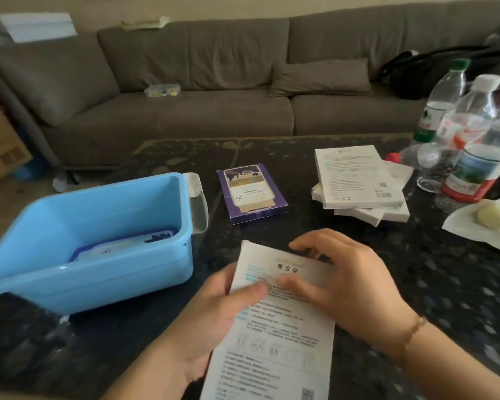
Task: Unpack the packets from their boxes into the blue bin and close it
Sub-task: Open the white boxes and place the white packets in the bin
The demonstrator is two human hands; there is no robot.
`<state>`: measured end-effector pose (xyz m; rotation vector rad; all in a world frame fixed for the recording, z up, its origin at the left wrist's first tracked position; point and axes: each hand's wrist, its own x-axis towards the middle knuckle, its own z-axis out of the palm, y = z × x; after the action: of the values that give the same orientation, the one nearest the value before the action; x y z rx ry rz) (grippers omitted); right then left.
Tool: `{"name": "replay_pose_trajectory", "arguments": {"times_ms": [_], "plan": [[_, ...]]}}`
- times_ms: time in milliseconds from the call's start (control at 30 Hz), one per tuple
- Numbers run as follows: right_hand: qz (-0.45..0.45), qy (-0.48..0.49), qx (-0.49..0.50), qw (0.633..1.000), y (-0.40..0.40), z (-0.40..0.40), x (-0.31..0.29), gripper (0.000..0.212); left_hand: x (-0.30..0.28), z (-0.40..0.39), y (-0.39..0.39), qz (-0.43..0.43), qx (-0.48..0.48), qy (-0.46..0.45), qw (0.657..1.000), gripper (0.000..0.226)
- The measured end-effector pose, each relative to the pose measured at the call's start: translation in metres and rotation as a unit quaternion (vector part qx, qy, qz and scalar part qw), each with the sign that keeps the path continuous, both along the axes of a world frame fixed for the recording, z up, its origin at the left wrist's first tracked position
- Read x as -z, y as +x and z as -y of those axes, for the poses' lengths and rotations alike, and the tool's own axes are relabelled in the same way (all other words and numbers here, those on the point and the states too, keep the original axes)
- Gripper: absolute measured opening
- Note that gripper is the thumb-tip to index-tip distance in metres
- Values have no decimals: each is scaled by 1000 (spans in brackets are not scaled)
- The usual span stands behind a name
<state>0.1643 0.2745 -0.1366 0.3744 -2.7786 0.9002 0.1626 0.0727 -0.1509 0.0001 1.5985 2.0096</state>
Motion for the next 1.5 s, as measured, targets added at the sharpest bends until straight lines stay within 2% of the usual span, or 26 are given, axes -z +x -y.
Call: {"name": "replay_pose_trajectory", "arguments": {"times_ms": [100,233,367,500,600,767,900,1033,1133,1333,1500], "plan": [[-12,-11,17,1000,-7,11,-4,33,-3,-1,0,-5,-5,-4,1000,21],[5,-47,-1,999,-15,10,-7,22,-2,5,-2,-9,-8,0,1000,24],[-15,-34,-15,999,-16,13,-1,30,-4,9,-1,-19,-13,-14,1000,27],[-124,57,-48,989,-13,14,2,48,-7,11,1,-16,-20,-21,999,31],[-157,77,-56,983,-11,14,5,54,-7,13,0,-20,-30,-33,999,32],[-189,100,-49,976,-11,12,7,51,-8,9,1,-19,-28,-42,999,31],[-242,130,-37,961,-8,14,9,37,-8,8,-1,-16,-36,-48,998,31],[-277,145,-25,949,-6,17,12,33,-8,8,-1,-13,-41,-51,998,30],[-278,145,-6,949,-7,20,17,32,-8,7,-1,-12,-48,-53,997,26],[-226,72,32,971,-3,25,19,30,-9,4,-2,-15,-79,-37,996,28],[-253,59,47,964,-5,31,23,26,-11,-1,-2,-34,-106,-40,993,29]]}}
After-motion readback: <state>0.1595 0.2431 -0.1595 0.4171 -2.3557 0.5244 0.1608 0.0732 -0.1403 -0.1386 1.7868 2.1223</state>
